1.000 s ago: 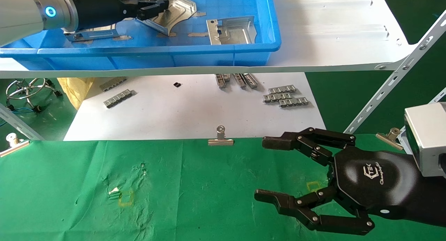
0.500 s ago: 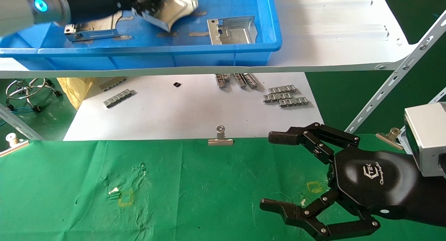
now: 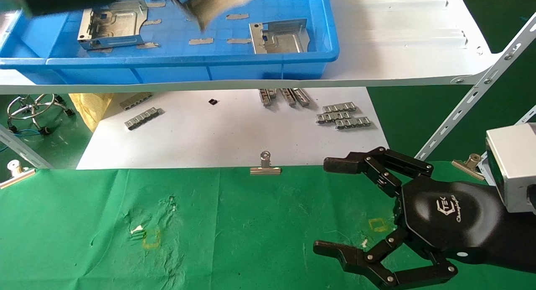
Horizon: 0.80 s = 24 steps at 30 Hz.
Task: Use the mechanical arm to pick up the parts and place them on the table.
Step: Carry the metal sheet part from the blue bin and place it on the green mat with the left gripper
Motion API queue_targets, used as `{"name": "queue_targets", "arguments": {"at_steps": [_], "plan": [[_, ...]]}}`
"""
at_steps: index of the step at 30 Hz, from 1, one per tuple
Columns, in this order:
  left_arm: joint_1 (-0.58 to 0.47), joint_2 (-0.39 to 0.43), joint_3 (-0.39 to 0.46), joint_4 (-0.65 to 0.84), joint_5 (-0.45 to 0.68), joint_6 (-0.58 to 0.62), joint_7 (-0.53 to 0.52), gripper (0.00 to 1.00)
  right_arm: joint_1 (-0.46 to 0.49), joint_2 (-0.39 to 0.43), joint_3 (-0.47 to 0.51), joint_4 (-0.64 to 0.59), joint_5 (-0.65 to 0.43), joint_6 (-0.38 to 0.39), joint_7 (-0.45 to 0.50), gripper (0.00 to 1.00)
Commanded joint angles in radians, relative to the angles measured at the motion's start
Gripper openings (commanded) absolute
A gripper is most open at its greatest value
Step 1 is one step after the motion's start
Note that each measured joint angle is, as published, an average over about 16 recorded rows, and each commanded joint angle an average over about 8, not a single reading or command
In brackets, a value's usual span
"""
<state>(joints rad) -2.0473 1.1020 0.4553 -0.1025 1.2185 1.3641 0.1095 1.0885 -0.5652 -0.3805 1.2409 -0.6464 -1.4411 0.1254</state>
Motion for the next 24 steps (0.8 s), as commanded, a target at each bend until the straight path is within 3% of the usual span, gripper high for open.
{"name": "queue_targets", "arguments": {"at_steps": [1,6,17,24], "plan": [[0.007,-0.024,-0.009,-0.010,-0.015,0.111,0.022,0.00,0.000,0.000,0.000,0.000,0.000,0.000,0.000,1.00],[0.088,-0.081,-0.017,-0.094,-0.070,0.237,0.098,0.00,0.000,0.000,0.000,0.000,0.000,0.000,0.000,1.00],[0.386,-0.314,0.092,-0.508,-0.300,0.238,0.236,0.00,0.000,0.000,0.000,0.000,0.000,0.000,0.000,1.00],[0.458,-0.369,0.193,-0.483,-0.267,0.218,0.442,0.00,0.000,0.000,0.000,0.000,0.000,0.000,0.000,1.00]]}}
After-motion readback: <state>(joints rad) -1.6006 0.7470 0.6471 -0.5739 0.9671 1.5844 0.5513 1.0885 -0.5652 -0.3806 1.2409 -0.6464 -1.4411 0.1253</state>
